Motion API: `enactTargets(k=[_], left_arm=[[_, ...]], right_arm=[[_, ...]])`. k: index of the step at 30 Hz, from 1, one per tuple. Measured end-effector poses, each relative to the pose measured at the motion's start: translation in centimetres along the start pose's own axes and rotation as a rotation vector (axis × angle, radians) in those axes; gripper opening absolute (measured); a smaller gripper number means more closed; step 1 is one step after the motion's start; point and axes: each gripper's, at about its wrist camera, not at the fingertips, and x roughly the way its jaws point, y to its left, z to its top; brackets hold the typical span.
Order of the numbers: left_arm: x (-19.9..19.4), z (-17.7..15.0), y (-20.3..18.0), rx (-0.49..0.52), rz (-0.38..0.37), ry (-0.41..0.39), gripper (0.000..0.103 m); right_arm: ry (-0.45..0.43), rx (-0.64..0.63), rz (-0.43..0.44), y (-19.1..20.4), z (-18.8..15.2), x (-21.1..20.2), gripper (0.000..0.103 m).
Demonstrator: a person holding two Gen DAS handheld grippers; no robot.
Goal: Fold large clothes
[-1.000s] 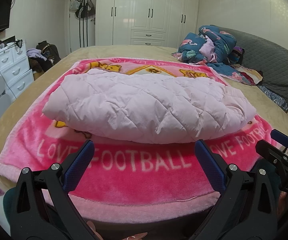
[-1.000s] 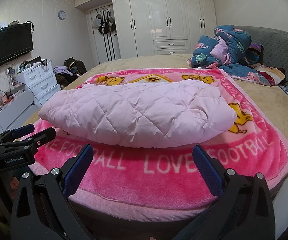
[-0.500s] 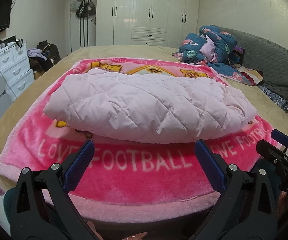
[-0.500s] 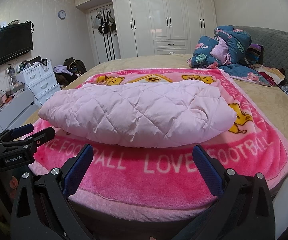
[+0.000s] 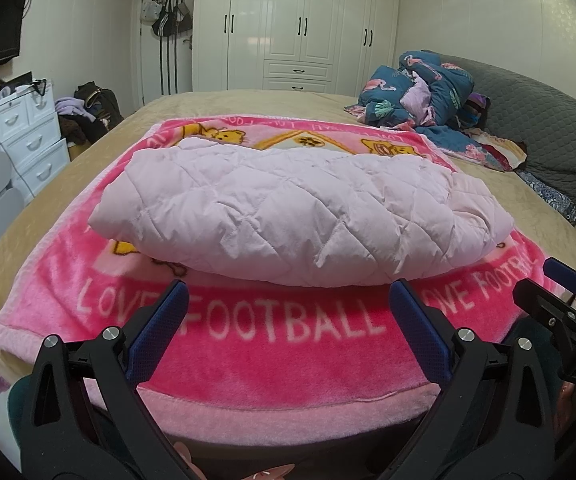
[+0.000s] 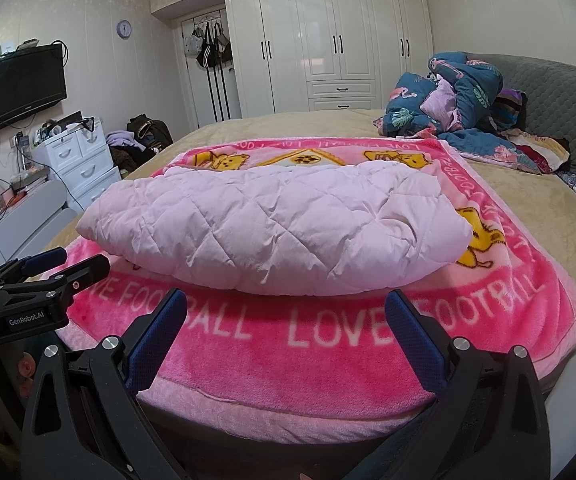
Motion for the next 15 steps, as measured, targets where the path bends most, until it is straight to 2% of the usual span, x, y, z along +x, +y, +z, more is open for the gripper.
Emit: enactTargets(k=[10,15], left_arm=[[-0.1,-0.4,1.1,-0.032,-0.025,0.011,0.094],[0.6,-1.0,2.1,-0.042,0.003,0.036,0.094]], right_arm=[[0.003,-0.006,-0.022,-0.4,0.2,-0.1,0.099],[-0.005,0.034,-0.067,-2.6,0.1,-0.3,0.099]])
